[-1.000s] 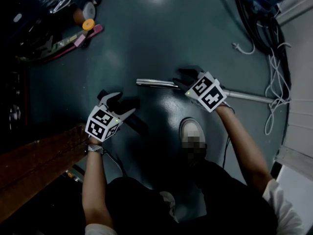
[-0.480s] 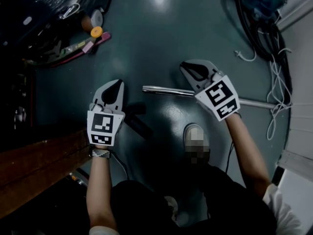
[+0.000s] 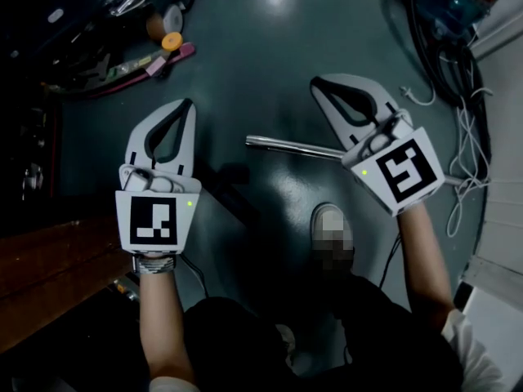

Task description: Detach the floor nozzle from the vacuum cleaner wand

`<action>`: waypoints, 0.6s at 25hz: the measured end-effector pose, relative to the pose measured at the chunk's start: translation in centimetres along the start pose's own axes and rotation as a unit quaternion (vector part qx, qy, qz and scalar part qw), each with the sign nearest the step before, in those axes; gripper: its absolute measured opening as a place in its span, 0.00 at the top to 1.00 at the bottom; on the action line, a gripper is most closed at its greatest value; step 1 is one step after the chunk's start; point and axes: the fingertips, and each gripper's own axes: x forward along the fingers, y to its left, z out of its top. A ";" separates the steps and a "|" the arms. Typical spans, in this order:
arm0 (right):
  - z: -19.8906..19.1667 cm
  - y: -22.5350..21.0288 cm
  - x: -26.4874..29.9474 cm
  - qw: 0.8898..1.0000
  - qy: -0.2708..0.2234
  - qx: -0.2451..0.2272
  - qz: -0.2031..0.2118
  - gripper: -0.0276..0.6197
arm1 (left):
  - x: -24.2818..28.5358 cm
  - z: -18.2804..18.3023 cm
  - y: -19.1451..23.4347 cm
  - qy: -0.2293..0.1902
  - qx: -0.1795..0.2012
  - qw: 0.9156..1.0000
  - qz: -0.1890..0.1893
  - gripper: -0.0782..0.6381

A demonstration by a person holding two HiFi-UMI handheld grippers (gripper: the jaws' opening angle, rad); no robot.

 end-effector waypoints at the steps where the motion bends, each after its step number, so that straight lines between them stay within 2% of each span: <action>1: 0.5 0.1 -0.1 1.000 -0.004 -0.002 0.001 0.91 | -0.2 0.6 0.3 -0.007 0.000 1.000 0.006 0.89; 6: 1.8 0.2 -0.3 1.000 -0.011 -0.005 -0.001 0.91 | -0.6 2.2 0.4 -0.026 0.001 1.000 0.012 0.89; 10: 2.1 0.1 -0.2 1.000 -0.006 -0.008 0.001 0.91 | -0.3 2.0 0.0 -0.025 -0.001 1.000 0.009 0.89; 15: 1.6 -0.3 -0.5 1.000 -0.006 0.014 0.001 0.91 | 0.1 2.0 -0.8 -0.024 0.000 1.000 0.003 0.89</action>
